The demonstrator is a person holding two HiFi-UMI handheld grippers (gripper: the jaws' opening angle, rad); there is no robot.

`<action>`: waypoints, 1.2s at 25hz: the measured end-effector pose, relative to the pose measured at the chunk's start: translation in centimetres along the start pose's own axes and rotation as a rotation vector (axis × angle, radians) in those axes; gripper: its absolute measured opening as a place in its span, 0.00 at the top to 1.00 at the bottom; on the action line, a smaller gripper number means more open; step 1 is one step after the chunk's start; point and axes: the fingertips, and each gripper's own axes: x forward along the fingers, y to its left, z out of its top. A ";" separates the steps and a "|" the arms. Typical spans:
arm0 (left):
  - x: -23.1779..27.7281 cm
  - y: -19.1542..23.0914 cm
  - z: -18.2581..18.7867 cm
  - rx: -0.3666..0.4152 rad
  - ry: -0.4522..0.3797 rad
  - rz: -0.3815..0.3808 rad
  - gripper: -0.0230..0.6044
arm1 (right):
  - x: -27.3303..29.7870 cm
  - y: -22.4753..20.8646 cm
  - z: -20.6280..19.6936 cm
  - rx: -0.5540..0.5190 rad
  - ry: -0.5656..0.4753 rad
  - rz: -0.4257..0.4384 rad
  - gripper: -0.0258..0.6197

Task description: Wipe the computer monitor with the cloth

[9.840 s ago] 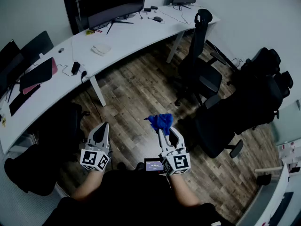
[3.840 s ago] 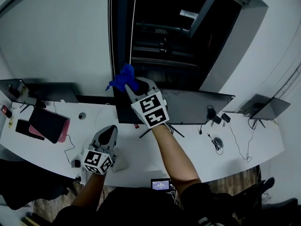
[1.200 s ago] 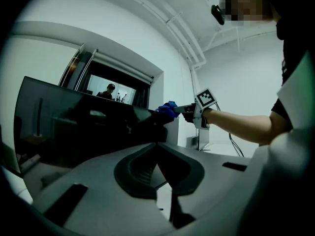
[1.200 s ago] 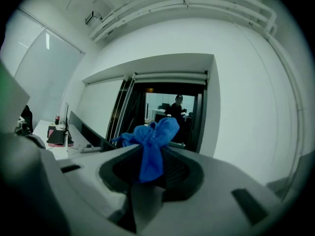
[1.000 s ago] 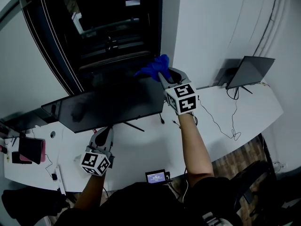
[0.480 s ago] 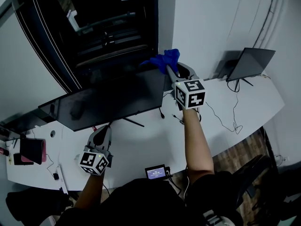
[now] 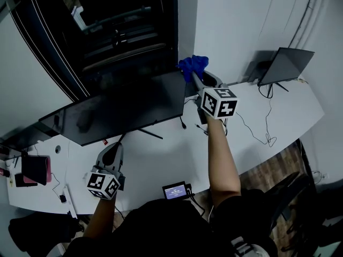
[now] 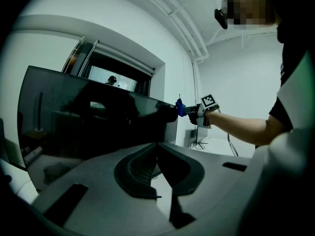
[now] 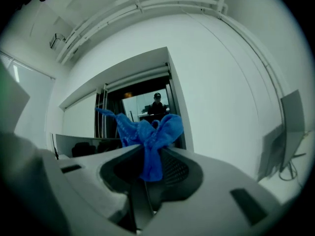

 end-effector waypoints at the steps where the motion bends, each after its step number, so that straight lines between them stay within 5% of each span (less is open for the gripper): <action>1: -0.2 0.1 -0.1 -0.003 0.006 0.002 0.97 | 0.1 -0.1 -0.5 0.010 0.007 0.000 0.81; 30: -1.8 1.9 -3.7 -0.073 0.086 0.047 0.97 | 1.6 -1.7 -16.0 0.105 0.202 0.032 0.82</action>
